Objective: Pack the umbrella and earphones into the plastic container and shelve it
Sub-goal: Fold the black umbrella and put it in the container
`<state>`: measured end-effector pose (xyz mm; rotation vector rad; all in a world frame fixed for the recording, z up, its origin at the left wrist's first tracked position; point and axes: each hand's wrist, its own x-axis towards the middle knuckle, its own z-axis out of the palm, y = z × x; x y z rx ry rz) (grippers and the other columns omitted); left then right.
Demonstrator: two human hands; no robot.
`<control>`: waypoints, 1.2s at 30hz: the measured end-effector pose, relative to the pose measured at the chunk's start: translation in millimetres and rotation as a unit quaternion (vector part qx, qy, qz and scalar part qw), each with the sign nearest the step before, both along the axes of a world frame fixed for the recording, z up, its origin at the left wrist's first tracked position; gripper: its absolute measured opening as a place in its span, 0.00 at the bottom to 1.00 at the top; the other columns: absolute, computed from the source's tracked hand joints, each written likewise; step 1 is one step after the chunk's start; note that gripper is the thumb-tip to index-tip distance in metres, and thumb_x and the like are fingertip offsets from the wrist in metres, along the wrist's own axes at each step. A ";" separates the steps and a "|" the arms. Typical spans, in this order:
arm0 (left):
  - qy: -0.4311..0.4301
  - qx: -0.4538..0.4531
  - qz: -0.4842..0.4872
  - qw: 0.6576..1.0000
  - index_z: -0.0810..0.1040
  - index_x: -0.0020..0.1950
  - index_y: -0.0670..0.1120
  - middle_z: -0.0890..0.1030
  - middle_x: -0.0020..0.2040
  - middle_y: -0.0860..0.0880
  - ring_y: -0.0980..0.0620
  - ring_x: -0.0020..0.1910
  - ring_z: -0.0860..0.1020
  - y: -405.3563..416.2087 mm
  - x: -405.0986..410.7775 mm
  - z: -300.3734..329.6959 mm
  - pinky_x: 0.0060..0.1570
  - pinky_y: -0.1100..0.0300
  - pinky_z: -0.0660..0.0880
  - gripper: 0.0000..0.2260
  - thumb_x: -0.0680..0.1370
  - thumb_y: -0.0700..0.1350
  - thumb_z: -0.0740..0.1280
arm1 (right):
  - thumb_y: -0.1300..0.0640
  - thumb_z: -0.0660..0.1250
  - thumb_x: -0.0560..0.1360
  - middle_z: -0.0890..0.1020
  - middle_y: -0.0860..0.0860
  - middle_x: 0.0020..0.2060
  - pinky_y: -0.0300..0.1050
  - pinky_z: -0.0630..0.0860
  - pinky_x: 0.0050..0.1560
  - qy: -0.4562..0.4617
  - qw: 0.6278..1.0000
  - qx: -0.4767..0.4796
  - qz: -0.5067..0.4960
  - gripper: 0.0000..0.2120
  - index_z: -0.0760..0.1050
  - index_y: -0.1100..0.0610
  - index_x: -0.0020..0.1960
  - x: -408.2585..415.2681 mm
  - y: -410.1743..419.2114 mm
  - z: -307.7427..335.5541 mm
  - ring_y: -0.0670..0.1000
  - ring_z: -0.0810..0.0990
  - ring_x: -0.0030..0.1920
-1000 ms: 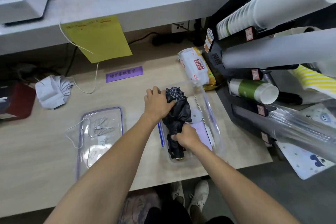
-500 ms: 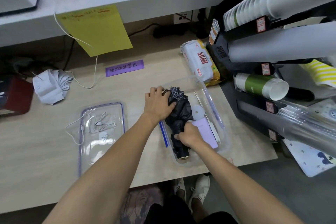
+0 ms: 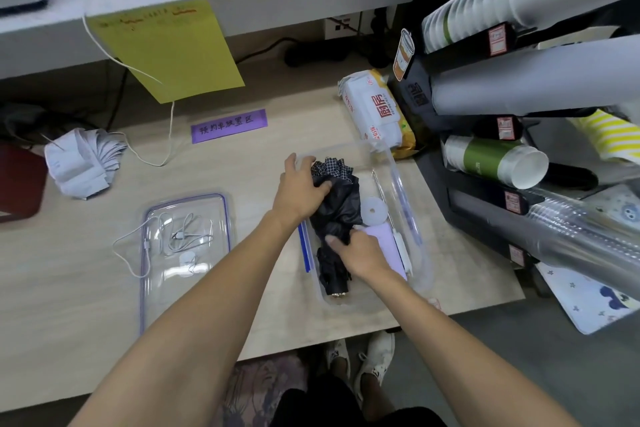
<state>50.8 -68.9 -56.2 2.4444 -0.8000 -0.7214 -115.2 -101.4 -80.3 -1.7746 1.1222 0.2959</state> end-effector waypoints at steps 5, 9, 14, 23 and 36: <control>-0.088 -0.092 0.067 0.990 0.74 0.66 0.47 0.71 0.65 0.45 0.46 0.65 0.68 15.9 -7.0 5.8 0.63 0.49 0.73 0.19 0.78 0.55 0.65 | 0.45 0.64 0.80 0.80 0.57 0.56 0.47 0.72 0.51 -0.070 0.983 -0.082 -0.149 0.22 0.73 0.61 0.65 10.8 -13.0 14.6 0.58 0.77 0.56; -0.141 -0.102 0.029 0.984 0.76 0.55 0.48 0.77 0.43 0.50 0.47 0.49 0.76 23.7 -3.4 13.3 0.46 0.54 0.73 0.11 0.79 0.53 0.66 | 0.50 0.65 0.81 0.76 0.57 0.66 0.50 0.71 0.63 -0.079 0.987 -0.117 -0.080 0.24 0.67 0.58 0.74 26.3 -18.9 19.9 0.58 0.73 0.68; -0.088 -0.124 -0.026 0.988 0.80 0.53 0.44 0.84 0.45 0.47 0.47 0.45 0.81 18.2 1.4 20.1 0.49 0.54 0.77 0.06 0.79 0.45 0.70 | 0.51 0.61 0.82 0.73 0.55 0.66 0.53 0.72 0.64 -0.070 0.988 -0.135 0.006 0.23 0.66 0.53 0.76 24.6 -10.1 11.8 0.58 0.68 0.68; -0.168 -0.004 -0.120 0.978 0.81 0.62 0.45 0.74 0.58 0.43 0.42 0.59 0.72 6.7 -5.0 9.1 0.55 0.52 0.71 0.15 0.75 0.37 0.71 | 0.56 0.63 0.82 0.68 0.54 0.72 0.51 0.67 0.71 -0.102 0.986 -0.131 0.013 0.24 0.65 0.55 0.77 18.8 -7.9 10.1 0.56 0.67 0.71; -0.105 0.035 0.017 0.994 0.60 0.75 0.46 0.66 0.67 0.42 0.38 0.63 0.70 -3.0 -3.5 -13.2 0.46 0.44 0.79 0.36 0.71 0.37 0.73 | 0.62 0.68 0.78 0.65 0.53 0.76 0.46 0.63 0.72 -0.093 0.984 -0.142 0.063 0.35 0.56 0.56 0.80 12.6 -6.6 3.2 0.55 0.64 0.74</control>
